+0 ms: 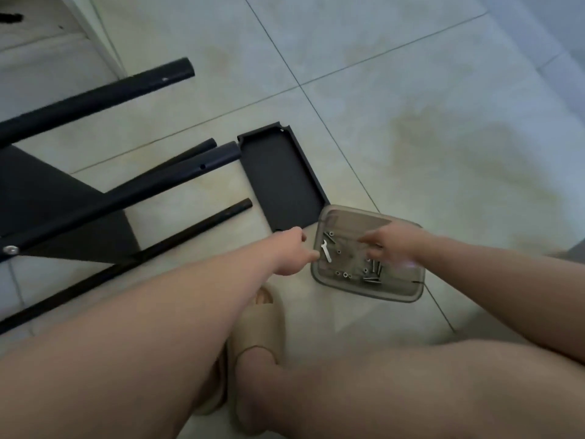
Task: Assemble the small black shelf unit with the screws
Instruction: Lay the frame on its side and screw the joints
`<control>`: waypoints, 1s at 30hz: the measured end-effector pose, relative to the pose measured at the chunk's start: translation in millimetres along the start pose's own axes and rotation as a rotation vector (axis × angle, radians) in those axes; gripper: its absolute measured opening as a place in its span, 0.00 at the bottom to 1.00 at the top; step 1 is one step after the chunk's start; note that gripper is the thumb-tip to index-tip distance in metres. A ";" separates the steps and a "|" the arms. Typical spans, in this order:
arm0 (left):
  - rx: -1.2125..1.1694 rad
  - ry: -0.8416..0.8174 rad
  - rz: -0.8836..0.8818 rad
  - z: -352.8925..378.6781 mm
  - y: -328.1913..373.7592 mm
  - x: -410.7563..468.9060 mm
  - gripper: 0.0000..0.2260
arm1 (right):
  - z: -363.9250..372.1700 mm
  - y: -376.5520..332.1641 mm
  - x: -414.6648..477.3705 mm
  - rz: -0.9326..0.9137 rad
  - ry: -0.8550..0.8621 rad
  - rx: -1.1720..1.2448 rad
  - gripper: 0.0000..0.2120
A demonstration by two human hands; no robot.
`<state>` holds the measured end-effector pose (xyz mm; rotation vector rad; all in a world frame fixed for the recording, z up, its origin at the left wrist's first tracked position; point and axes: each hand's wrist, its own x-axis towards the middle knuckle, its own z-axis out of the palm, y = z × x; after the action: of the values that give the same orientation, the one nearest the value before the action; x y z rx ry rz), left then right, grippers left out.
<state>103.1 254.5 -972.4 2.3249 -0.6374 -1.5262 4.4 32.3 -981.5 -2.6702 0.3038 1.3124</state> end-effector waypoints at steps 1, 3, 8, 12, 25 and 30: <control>-0.031 -0.044 -0.004 7.4 0.3 10.5 0.28 | 9.3 2.8 6.8 0.007 0.012 0.048 0.23; -0.111 -0.092 0.006 22.2 0.0 27.7 0.23 | 29.2 5.4 19.2 0.016 0.078 0.156 0.20; -0.286 -0.016 -0.003 47.8 -7.6 50.8 0.11 | 74.6 -12.9 48.0 -0.015 0.164 0.324 0.14; -0.410 -0.034 0.008 51.2 -13.2 53.2 0.13 | 89.7 -25.6 68.8 -0.023 0.283 0.408 0.14; -0.498 0.006 0.006 60.1 -18.7 51.9 0.10 | 91.2 -24.1 83.7 0.030 0.322 0.349 0.10; -0.519 -0.007 -0.009 61.3 -19.3 52.8 0.11 | 98.4 -25.7 83.4 0.122 0.418 0.460 0.10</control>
<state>68.8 244.4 -1047.5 1.9274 -0.1946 -1.4867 -14.7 69.6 -1106.2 -2.5169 0.7286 0.5919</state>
